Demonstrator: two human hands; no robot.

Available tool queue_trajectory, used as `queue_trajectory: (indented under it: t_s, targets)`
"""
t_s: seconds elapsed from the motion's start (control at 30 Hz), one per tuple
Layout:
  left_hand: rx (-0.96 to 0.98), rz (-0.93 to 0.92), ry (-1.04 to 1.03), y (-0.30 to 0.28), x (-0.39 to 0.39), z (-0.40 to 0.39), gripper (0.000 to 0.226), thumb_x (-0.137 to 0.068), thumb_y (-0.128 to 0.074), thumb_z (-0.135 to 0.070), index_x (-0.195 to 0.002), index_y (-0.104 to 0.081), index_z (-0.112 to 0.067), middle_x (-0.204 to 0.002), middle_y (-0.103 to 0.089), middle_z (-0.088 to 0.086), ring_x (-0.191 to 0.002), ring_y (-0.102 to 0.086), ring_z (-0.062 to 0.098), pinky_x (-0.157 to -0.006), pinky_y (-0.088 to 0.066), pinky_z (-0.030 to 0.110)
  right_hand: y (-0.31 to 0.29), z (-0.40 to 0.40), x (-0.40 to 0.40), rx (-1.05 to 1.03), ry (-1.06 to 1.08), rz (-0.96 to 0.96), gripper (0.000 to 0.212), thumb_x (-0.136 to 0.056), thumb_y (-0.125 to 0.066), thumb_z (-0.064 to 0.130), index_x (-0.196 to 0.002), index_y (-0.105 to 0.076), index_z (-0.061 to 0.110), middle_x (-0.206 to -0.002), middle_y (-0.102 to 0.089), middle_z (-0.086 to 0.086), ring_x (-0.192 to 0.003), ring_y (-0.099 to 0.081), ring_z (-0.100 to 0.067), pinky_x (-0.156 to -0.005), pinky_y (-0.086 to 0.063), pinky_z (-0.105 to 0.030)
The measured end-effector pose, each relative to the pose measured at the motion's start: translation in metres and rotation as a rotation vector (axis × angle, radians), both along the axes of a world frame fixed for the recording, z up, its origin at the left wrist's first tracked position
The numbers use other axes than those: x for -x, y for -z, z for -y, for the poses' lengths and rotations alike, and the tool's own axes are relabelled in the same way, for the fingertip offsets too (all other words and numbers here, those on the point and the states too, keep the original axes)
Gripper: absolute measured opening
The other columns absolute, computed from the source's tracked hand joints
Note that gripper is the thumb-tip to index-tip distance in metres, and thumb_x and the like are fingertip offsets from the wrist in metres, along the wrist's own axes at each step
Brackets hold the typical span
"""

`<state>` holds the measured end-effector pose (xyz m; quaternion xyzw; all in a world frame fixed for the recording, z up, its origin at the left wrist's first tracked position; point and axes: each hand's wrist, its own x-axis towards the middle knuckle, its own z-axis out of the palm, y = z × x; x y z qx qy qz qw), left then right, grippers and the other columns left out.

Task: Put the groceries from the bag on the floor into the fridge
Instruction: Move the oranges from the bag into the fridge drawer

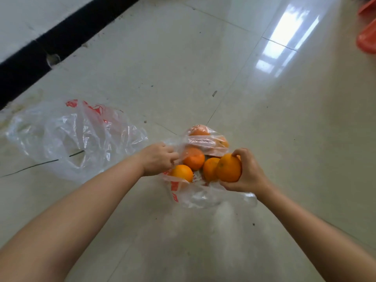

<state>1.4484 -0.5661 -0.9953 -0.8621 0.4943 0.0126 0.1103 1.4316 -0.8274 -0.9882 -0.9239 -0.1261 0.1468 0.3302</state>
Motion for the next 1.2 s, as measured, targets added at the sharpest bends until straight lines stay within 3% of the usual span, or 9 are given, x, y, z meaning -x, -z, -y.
queue_trajectory:
  t_s: [0.1, 0.2, 0.27, 0.37, 0.5, 0.63, 0.77, 0.93, 1.2]
  targets:
    - [-0.014, -0.027, -0.017, 0.008, 0.005, -0.002, 0.007, -0.057, -0.071, -0.021, -0.051, -0.074, -0.02, -0.082, -0.077, -0.008, -0.085, -0.071, 0.018, -0.08, -0.049, 0.029, 0.001, 0.0, 0.0, 0.001, 0.014, 0.011, 0.076, -0.054, -0.088, 0.012, -0.116, -0.046, -0.002, -0.105, -0.036, -0.002, -0.091, -0.041, -0.016, -0.064, -0.028, -0.003]
    - [-0.051, -0.213, -0.138, 0.006, 0.013, 0.01, 0.014, -0.054, -0.075, -0.025, -0.062, -0.073, -0.013, -0.073, -0.075, 0.002, -0.073, -0.074, 0.022, -0.073, -0.059, 0.029, -0.001, -0.003, 0.001, 0.041, 0.003, 0.094, 0.075, -0.05, -0.09, 0.022, -0.111, -0.053, -0.001, -0.098, -0.05, -0.006, -0.089, -0.042, -0.017, -0.067, -0.031, -0.012]
    - [-0.09, -0.397, -0.314, 0.003, 0.017, 0.02, 0.024, -0.081, -0.057, -0.026, -0.095, -0.063, -0.008, -0.096, -0.07, 0.012, -0.089, -0.067, 0.028, -0.077, -0.052, 0.03, -0.002, -0.006, 0.001, 0.088, -0.022, 0.138, 0.078, -0.042, -0.09, 0.035, -0.103, -0.058, -0.002, -0.094, -0.062, -0.015, -0.089, -0.042, -0.018, -0.072, -0.036, -0.026]
    - [-0.101, -0.565, -0.499, 0.014, 0.024, 0.036, 0.055, -0.087, -0.056, -0.041, -0.131, -0.041, -0.011, -0.13, -0.052, 0.011, -0.117, -0.053, 0.029, -0.091, -0.043, 0.034, -0.002, -0.012, 0.0, 0.091, -0.052, 0.114, 0.078, -0.042, -0.078, 0.042, -0.102, -0.058, -0.003, -0.096, -0.064, -0.021, -0.083, -0.051, -0.025, -0.073, -0.037, -0.032]
    - [-0.045, -0.609, -0.693, 0.02, 0.027, 0.058, 0.066, -0.076, -0.07, -0.043, -0.127, -0.04, -0.013, -0.128, -0.051, 0.01, -0.116, -0.052, 0.029, -0.092, -0.044, 0.037, -0.008, -0.01, -0.005, 0.059, -0.098, 0.001, 0.085, -0.054, -0.088, 0.029, -0.125, -0.048, 0.006, -0.124, -0.049, -0.018, -0.109, -0.048, -0.029, -0.086, -0.034, -0.025]
    - [-0.035, -0.709, -0.744, 0.023, 0.036, 0.06, 0.065, -0.07, -0.077, -0.026, -0.122, -0.041, -0.009, -0.126, -0.04, 0.012, -0.109, -0.054, 0.032, -0.082, -0.045, 0.038, -0.012, -0.006, -0.004, 0.131, -0.133, -0.063, 0.081, -0.061, -0.084, 0.028, -0.126, -0.041, 0.007, -0.124, -0.046, -0.015, -0.104, -0.048, -0.024, -0.081, -0.038, -0.024]
    - [0.248, -0.706, -0.837, 0.019, 0.042, 0.054, 0.076, -0.063, -0.079, -0.027, -0.128, -0.045, -0.011, -0.125, -0.044, 0.014, -0.113, -0.047, 0.031, -0.091, -0.042, 0.032, -0.015, -0.006, -0.003, 0.261, -0.154, -0.081, 0.076, -0.065, -0.079, 0.025, -0.127, -0.038, 0.01, -0.124, -0.045, -0.011, -0.093, -0.045, -0.02, -0.073, -0.036, -0.024]
    - [0.609, -0.66, -1.015, -0.048, 0.038, 0.059, 0.081, -0.048, -0.081, -0.034, -0.121, -0.054, -0.009, -0.118, -0.056, 0.011, -0.104, -0.051, 0.024, -0.085, -0.036, 0.027, -0.056, -0.002, -0.002, 0.076, 0.032, -0.062, 0.078, -0.063, -0.081, 0.022, -0.13, -0.042, 0.014, -0.126, -0.048, -0.01, -0.103, -0.05, -0.021, -0.079, -0.038, -0.023]
    - [0.698, -0.762, -1.075, -0.26, 0.042, 0.08, 0.081, -0.062, -0.085, -0.03, -0.132, -0.044, -0.02, -0.129, -0.045, 0.008, -0.107, -0.046, 0.016, -0.086, -0.039, 0.021, -0.257, 0.016, 0.019, 0.017, 0.164, 0.019, 0.074, -0.057, -0.085, 0.02, -0.122, -0.052, 0.009, -0.12, -0.056, -0.011, -0.101, -0.047, -0.019, -0.083, -0.03, -0.021]
